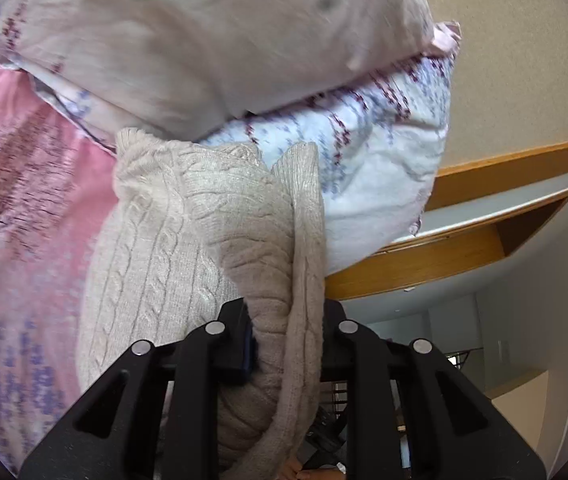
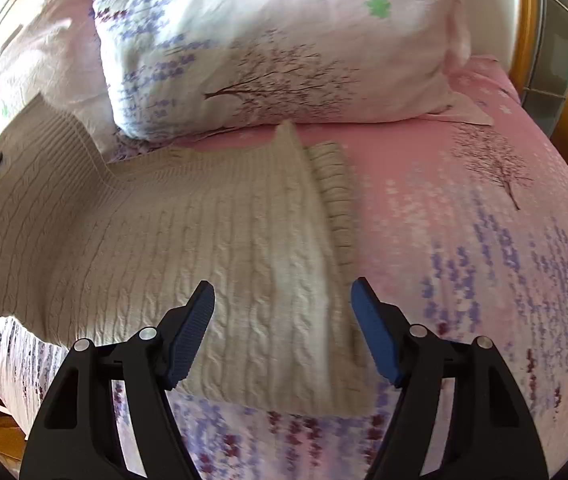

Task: Fold small clothes

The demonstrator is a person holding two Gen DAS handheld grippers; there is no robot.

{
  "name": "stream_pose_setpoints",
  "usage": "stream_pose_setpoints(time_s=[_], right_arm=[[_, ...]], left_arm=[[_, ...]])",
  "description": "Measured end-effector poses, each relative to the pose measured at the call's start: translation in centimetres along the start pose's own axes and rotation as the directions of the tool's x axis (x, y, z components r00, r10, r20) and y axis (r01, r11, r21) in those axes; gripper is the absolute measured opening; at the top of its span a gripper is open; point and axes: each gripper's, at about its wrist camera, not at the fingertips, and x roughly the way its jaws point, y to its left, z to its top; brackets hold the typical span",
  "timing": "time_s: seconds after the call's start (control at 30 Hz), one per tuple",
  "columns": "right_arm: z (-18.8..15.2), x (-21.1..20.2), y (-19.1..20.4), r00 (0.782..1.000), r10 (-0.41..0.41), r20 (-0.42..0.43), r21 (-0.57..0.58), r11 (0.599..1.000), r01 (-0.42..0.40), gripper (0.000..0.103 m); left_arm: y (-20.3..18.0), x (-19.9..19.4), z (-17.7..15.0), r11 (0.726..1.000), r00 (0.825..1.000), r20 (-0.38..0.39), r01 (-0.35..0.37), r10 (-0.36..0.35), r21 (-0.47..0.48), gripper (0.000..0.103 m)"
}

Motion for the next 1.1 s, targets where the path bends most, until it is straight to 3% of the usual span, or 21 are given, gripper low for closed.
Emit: stream_pose_setpoints(time_s=[0.13, 0.23, 0.33, 0.4, 0.5, 0.57, 0.7, 0.83, 0.97, 1.1], right_arm=[[-0.7, -1.4, -3.4, 1.0, -0.015, 0.005, 0.068, 0.998, 0.014, 0.072], [-1.0, -1.7, -5.5, 0.999, -0.036, 0.002, 0.11, 0.993, 0.036, 0.072], [-1.7, -2.4, -7.7, 0.998, -0.058, -0.002, 0.153, 0.987, 0.057, 0.072], [-2.1, -2.7, -9.1, 0.998, -0.065, -0.007, 0.186, 0.98, 0.065, 0.072], [-2.6, -3.0, -10.7, 0.998, -0.069, -0.01, 0.228, 0.971, 0.069, 0.072], [-2.8, -3.2, -11.2, 0.998, -0.065, -0.009, 0.248, 0.967, 0.065, 0.072], [-2.3, -3.4, -11.8, 0.999, 0.05, 0.018, 0.305, 0.951, -0.054, 0.072], [-0.8, -2.0, -11.9, 0.968, 0.249, 0.025, 0.398, 0.886, -0.238, 0.072], [1.3, 0.2, -11.0, 0.929, 0.37, 0.013, 0.463, 0.821, -0.333, 0.072], [2.7, 1.8, -9.8, 0.914, 0.404, 0.012, 0.49, 0.795, -0.358, 0.072]], left_arm=[[-2.6, 6.2, -2.4, 1.0, 0.998, -0.059, 0.016, -0.015, 0.02, 0.02], [-3.0, 11.2, -4.8, 0.998, 0.991, -0.12, -0.059, 0.062, 0.032, 0.02], [-2.3, 15.3, -7.1, 0.987, 0.97, -0.184, -0.159, 0.161, 0.025, 0.022], [-1.7, 17.3, -8.3, 0.98, 0.955, -0.222, -0.2, 0.195, -0.001, 0.03], [-2.2, 19.5, -9.5, 0.987, 0.947, -0.285, -0.158, 0.148, -0.013, 0.045], [-3.8, 20.1, -10.0, 0.994, 0.943, -0.316, -0.102, 0.106, 0.028, 0.054], [-6.8, 18.0, -9.0, 0.987, 0.959, -0.266, -0.058, 0.097, 0.148, 0.061], [-6.8, 12.8, -7.4, 0.956, 0.968, -0.125, -0.183, 0.215, 0.228, 0.063], [-4.7, 7.5, -6.3, 0.903, 0.933, 0.01, -0.352, 0.361, 0.248, 0.064], [-0.8, 3.9, -6.0, 0.888, 0.905, 0.034, -0.422, 0.423, 0.186, 0.065]])
